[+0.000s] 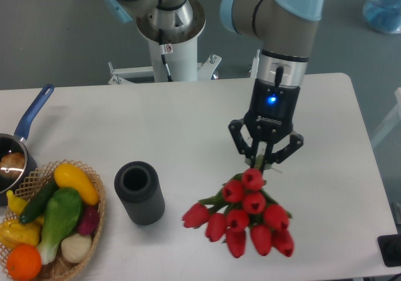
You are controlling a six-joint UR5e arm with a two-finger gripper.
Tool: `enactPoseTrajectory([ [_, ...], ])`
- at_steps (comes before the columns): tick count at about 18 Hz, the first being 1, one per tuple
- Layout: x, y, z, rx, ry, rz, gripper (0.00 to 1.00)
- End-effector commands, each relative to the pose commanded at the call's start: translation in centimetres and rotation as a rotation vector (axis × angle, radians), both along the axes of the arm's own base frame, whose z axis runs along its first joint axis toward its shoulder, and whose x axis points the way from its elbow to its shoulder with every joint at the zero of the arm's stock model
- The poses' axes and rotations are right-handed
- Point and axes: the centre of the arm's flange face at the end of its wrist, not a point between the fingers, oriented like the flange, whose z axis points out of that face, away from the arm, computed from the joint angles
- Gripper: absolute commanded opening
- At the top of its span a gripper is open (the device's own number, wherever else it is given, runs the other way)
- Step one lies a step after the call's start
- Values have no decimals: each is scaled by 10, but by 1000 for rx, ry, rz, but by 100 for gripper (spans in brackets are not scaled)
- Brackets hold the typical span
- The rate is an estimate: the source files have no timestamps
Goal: Insert the flowers into the vase
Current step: 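Carry the held red tulip bunch over the black vase with the gripper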
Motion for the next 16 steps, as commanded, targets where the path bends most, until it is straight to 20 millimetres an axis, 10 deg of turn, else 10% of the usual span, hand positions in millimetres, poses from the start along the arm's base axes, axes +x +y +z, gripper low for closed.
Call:
enactPoseTrajectory([
  [6,56,40,-7,85,-74,-162,14],
  [16,88,52,5,258,-163,-334,14],
])
